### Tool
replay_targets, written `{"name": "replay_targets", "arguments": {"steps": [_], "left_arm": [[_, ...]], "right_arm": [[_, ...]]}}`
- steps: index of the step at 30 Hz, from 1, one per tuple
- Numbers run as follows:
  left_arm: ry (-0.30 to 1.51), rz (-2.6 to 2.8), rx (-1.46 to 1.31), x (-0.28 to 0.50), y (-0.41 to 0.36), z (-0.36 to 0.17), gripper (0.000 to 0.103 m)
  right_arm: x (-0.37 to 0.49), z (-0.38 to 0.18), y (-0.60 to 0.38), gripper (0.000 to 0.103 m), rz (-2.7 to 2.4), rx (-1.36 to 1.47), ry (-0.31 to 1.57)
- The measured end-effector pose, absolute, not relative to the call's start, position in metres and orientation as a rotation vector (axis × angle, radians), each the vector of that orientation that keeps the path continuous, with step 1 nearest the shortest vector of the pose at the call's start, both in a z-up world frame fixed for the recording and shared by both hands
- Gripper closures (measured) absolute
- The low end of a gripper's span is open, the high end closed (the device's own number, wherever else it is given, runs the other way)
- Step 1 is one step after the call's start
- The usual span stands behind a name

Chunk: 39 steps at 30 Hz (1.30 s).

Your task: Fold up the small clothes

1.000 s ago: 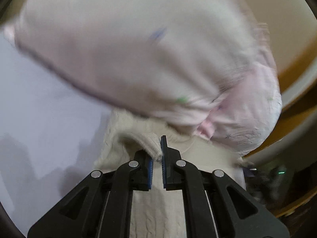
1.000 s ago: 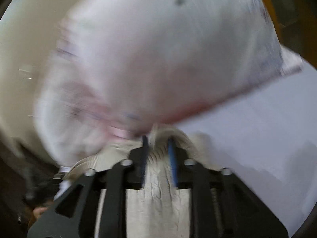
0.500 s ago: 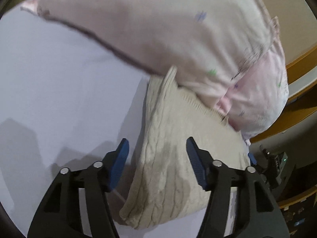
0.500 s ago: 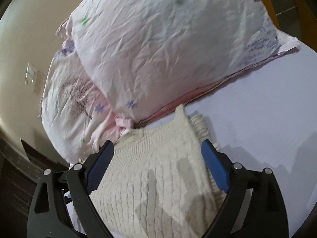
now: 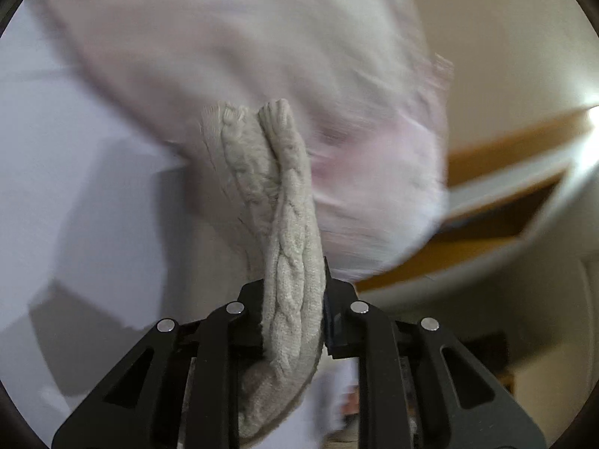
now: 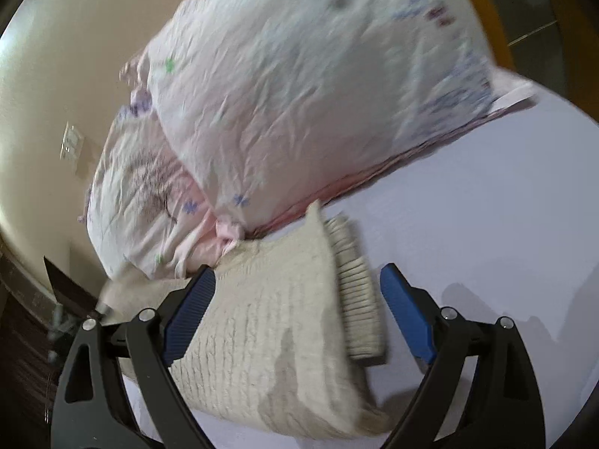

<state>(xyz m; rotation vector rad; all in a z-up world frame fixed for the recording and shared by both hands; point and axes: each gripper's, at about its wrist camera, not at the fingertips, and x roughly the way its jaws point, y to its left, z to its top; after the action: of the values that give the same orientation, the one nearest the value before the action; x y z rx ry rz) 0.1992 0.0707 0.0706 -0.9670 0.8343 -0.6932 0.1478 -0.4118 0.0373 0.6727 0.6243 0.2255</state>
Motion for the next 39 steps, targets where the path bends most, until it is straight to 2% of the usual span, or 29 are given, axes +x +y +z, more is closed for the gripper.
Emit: {"name": "replay_targets", "arguments": {"steps": [3,5,6,8,9,11,12,13,15,18,20,23,24,27,28,29,30,32,34,36,39], "left_arm": [[0.843,-0.847,-0.992,0.21,-0.015,0.084,0.082],[0.917,-0.919,-1.03,0.221,-0.072,0.072,0.071],[1.025,-1.017,-1.066,0.232,-0.112,0.055,0.063],[1.195,-1.195,-1.134,0.234,-0.16,0.032,0.063],[1.198,-1.222,-1.116,0.229,-0.163,0.034,0.063],[1.06,-1.282,-0.975,0.216,-0.146,0.06,0.063],[0.995,-1.264,-0.93,0.21,-0.129,0.071,0.058],[0.953,-1.224,-0.898,0.208,-0.114,0.077,0.043],[0.881,-1.002,-0.749,0.202,-0.069,0.088,0.026],[0.923,-0.747,-0.584,0.205,-0.034,0.074,0.026],[1.01,-0.693,-0.601,0.209,-0.024,0.052,0.026],[1.091,-0.691,-0.592,0.206,-0.033,0.027,0.025],[1.106,-0.69,-0.578,0.206,-0.038,0.022,0.021],[1.141,-0.704,-0.555,0.205,-0.058,0.008,0.016],[1.141,-0.708,-0.551,0.205,-0.061,0.006,0.016],[1.139,-0.709,-0.553,0.208,-0.063,0.007,0.015],[1.14,-0.717,-0.582,0.207,-0.066,0.001,0.016],[1.118,-0.712,-0.593,0.209,-0.068,0.0,0.024],[1.108,-0.723,-0.593,0.204,-0.06,0.002,0.046],[1.083,-0.759,-0.558,0.195,-0.049,0.013,0.052],[0.998,-0.76,-0.494,0.175,-0.016,0.034,0.053]], "right_arm": [[0.131,0.041,-0.43,0.014,0.172,0.682,0.57],[0.124,0.04,-0.44,0.014,0.139,0.694,0.555],[0.123,0.039,-0.445,0.014,0.128,0.7,0.56],[0.121,0.037,-0.456,0.014,0.1,0.711,0.589],[0.12,0.036,-0.46,0.014,0.101,0.716,0.598],[0.12,0.037,-0.472,0.008,0.111,0.732,0.612],[0.121,0.037,-0.477,0.006,0.123,0.746,0.616],[0.127,0.035,-0.482,0.002,0.159,0.779,0.635],[0.142,0.028,-0.48,0.002,0.235,0.822,0.701],[0.184,0.004,-0.46,0.002,0.342,0.853,0.908],[0.201,-0.006,-0.445,0.002,0.36,0.818,0.988],[0.214,-0.012,-0.428,0.002,0.39,0.819,1.03],[0.217,-0.011,-0.424,0.002,0.402,0.811,1.026],[0.215,-0.012,-0.418,0.011,0.42,0.809,1.029],[0.213,-0.013,-0.416,0.023,0.422,0.792,1.025],[0.212,-0.014,-0.413,0.041,0.419,0.775,1.026],[0.21,-0.017,-0.41,0.05,0.423,0.773,1.026],[0.205,-0.023,-0.408,0.062,0.446,0.823,0.998],[0.197,-0.02,-0.404,0.065,0.458,0.836,0.959],[0.19,-0.01,-0.393,0.066,0.504,0.827,0.931],[0.183,0.007,-0.351,0.067,0.622,0.752,0.919]]}}
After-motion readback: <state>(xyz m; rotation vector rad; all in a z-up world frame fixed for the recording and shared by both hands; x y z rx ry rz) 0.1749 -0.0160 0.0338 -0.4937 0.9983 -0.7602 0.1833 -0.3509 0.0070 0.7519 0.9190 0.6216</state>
